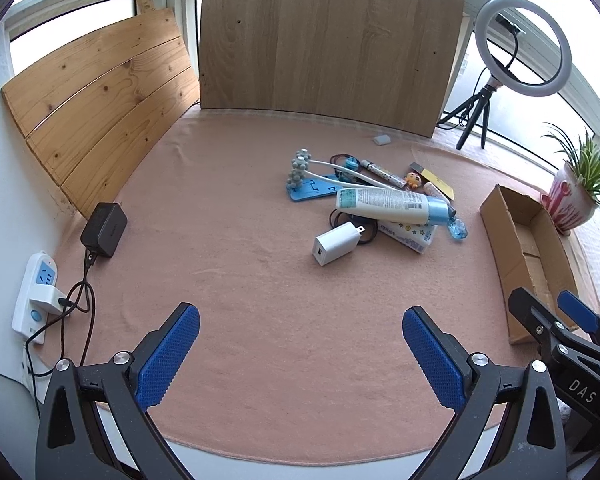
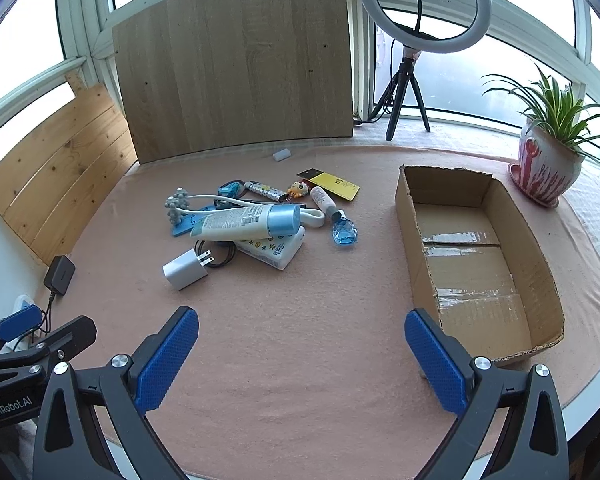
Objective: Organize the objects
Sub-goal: 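Move the right tool toward the pile of items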
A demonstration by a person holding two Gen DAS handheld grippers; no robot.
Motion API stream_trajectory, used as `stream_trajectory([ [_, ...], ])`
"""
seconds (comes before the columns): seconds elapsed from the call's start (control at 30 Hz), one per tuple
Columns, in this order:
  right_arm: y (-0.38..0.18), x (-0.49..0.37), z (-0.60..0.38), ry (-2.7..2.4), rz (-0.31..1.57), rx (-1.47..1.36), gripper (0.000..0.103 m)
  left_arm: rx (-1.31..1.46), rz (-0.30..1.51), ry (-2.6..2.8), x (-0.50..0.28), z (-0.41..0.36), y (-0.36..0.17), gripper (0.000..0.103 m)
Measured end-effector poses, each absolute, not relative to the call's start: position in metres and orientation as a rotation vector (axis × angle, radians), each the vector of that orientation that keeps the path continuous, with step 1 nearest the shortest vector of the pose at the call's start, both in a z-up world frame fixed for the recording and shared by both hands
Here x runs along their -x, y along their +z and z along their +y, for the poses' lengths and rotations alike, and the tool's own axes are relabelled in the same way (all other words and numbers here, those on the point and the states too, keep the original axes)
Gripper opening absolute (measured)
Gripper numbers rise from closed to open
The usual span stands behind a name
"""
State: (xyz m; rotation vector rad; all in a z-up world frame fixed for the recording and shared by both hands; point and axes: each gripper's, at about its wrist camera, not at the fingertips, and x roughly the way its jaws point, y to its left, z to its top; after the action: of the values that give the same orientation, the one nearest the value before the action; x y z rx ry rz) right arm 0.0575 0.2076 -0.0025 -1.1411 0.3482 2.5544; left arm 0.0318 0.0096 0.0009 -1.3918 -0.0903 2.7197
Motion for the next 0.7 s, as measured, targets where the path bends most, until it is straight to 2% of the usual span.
stream_trajectory([
  [0.17, -0.006, -0.059, 0.210, 2.563, 0.398, 1.146, 0.102, 1.445, -0.092, 2.711, -0.019, 0.000, -0.005, 0.103],
  [0.7, -0.005, -0.048, 0.212, 2.537, 0.369, 1.204, 0.101, 1.418, -0.007, 2.730, 0.002, 0.002, -0.002, 0.103],
])
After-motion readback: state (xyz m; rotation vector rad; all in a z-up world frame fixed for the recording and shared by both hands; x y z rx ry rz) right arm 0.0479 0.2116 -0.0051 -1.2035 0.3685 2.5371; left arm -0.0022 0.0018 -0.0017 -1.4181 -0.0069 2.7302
